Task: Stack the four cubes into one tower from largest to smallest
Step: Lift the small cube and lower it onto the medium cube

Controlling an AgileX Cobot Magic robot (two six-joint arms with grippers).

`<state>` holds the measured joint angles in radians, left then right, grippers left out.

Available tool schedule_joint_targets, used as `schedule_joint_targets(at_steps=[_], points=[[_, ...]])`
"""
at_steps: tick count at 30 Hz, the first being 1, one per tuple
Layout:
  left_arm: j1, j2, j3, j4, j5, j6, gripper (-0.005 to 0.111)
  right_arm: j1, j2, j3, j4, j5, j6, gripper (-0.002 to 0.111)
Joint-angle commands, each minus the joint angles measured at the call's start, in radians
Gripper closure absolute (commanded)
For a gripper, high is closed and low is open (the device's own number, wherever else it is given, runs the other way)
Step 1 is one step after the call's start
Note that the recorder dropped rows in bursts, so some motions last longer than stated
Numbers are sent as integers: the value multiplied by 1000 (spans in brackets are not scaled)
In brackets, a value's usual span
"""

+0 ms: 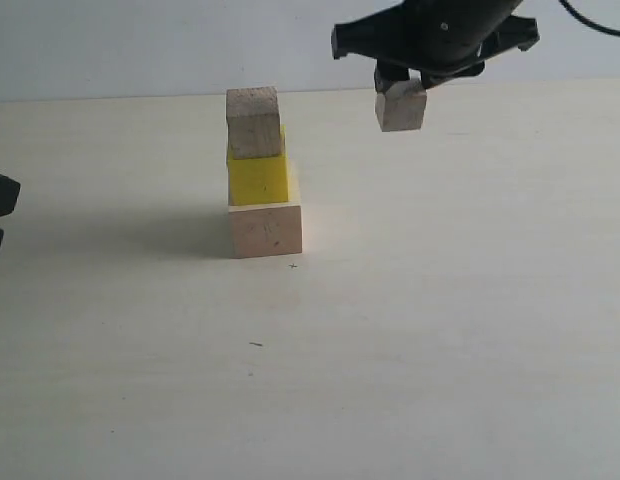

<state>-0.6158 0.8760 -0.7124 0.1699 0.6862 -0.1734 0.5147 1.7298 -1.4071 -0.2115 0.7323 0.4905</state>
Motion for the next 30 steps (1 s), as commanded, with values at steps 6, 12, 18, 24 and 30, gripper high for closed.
schedule_joint_targets(at_steps=[6,12,18,24,30], points=[[-2,-4,2,-11,-5,1,106,151,-81,-113,-22,134,86,108],[-2,-4,2,-11,-5,1,106,261,33,-323,-43,254,122,108],[-2,-4,2,-13,-7,1,106,287,154,-447,-59,265,148,108],[-2,-4,2,-16,-9,1,106,287,210,-519,-119,303,168,108],[-2,-4,2,-16,-9,1,106,287,232,-535,-121,309,190,108]])
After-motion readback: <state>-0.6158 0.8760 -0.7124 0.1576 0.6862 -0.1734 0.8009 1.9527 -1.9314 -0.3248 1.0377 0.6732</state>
